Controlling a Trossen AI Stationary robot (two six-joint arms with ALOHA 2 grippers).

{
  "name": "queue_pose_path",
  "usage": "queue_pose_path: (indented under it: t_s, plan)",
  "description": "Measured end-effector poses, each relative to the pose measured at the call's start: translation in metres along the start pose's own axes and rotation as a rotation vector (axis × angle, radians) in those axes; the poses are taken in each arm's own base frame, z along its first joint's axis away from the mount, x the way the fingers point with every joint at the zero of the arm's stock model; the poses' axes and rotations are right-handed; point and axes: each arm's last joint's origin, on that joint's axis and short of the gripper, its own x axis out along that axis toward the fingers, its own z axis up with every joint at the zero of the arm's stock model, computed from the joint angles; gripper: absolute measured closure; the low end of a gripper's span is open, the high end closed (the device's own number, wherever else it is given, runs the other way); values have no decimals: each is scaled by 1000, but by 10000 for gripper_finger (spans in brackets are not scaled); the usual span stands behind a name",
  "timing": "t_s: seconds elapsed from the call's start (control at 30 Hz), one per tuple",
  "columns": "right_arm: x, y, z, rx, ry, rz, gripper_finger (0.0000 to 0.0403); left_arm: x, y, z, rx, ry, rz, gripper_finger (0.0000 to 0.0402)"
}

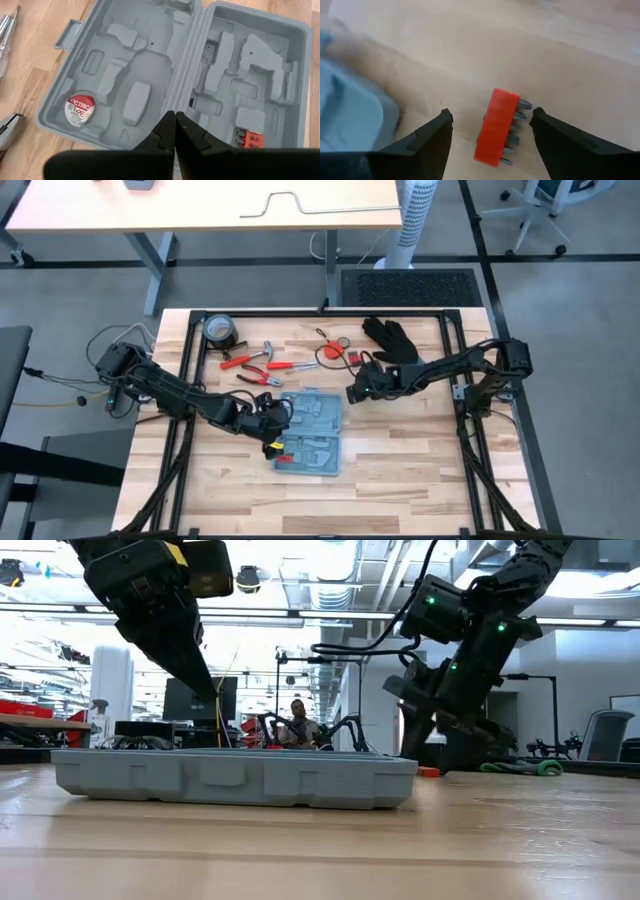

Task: Prefit tool cases
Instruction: Put the orange screwdriver bits into the gray prefit tool case

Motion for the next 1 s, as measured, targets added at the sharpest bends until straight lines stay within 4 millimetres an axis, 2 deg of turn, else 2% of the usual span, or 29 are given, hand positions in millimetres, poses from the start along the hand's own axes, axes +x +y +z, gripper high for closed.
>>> queue_pose_path:
  t_s: [0.13,0.53,0.67,0.9,1.0]
  plan:
    - [0,0,1,80,5,3,130,0,0,0,0,0,0,401]
    - [5,1,-12,16,-5,-59,138,0,0,0,0,0,0,401]
    - [5,0,-12,14,-19,-76,175,0,0,0,1,0,0,401]
    - [3,1,-21,-137,-21,-90,287,0,0,-1,4,6,2,401]
    - [2,4,-25,-208,-24,-79,306,0,1,-1,12,14,6,401]
